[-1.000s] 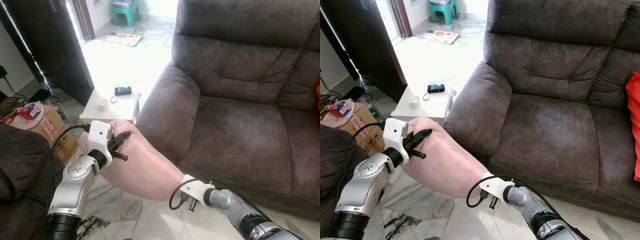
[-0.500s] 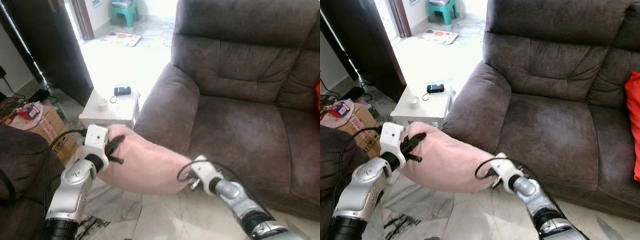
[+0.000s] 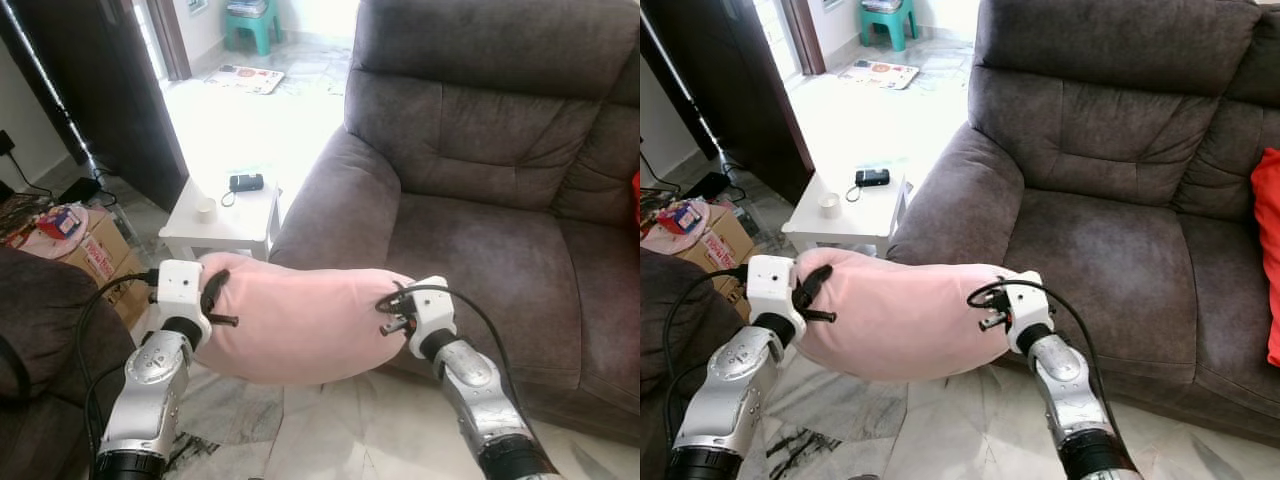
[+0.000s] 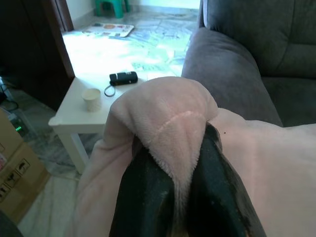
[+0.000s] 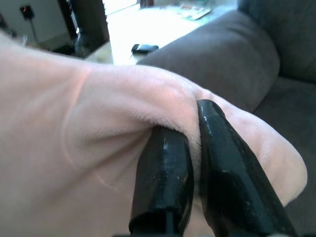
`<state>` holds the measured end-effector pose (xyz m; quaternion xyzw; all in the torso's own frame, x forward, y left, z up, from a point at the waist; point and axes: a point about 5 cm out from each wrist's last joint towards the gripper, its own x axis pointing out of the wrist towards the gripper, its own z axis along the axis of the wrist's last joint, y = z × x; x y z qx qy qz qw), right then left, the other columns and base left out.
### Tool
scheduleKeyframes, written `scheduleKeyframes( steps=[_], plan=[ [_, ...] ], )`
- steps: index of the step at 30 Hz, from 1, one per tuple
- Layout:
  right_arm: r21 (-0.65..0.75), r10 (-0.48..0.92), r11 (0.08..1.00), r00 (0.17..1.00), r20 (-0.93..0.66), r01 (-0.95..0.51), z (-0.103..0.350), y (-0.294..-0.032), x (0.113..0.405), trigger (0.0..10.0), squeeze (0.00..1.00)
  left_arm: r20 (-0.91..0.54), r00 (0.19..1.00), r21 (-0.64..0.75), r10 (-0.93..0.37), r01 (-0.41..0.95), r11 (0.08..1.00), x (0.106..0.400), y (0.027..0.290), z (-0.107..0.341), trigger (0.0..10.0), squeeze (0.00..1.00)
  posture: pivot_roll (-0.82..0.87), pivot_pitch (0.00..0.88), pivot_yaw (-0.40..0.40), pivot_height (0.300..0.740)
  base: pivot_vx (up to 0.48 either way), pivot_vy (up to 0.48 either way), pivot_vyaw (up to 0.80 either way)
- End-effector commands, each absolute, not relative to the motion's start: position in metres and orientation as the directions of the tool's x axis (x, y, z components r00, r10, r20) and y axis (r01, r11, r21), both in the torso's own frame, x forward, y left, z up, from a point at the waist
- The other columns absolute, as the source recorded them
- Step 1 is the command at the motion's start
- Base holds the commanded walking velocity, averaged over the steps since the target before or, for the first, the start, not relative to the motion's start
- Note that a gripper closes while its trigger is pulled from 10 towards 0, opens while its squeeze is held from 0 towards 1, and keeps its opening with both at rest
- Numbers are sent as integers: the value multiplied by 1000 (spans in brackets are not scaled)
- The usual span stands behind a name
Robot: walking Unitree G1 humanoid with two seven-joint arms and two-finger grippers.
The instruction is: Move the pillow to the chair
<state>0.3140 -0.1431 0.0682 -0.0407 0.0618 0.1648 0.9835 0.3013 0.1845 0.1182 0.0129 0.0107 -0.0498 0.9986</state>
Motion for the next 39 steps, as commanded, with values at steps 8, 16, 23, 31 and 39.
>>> scheduleKeyframes(
  steps=[8,16,23,31,39],
  plan=[
    [23,208,977,973,104,-212,125,-139,330,10000,0,108,992,34,-66,62,997,306,186,142,10000,0,77,0,7,740,0,0,0],
    [36,187,980,969,163,-195,142,-135,333,10000,0,140,988,48,-64,58,997,309,184,149,10000,0,77,0,7,740,0,0,-394],
    [-10,191,981,968,164,-192,145,-132,336,10000,0,149,988,50,-38,30,998,313,187,151,10000,0,78,5,4,740,0,-82,-800],
    [5,202,979,966,159,-205,146,-125,337,10000,0,158,986,28,-55,51,998,315,185,154,10000,0,83,19,5,740,0,0,-800],
    [-7,221,975,963,153,-223,144,-120,337,10000,0,162,985,21,-58,55,998,314,184,155,10000,0,82,26,3,740,0,0,-800]
  ],
)
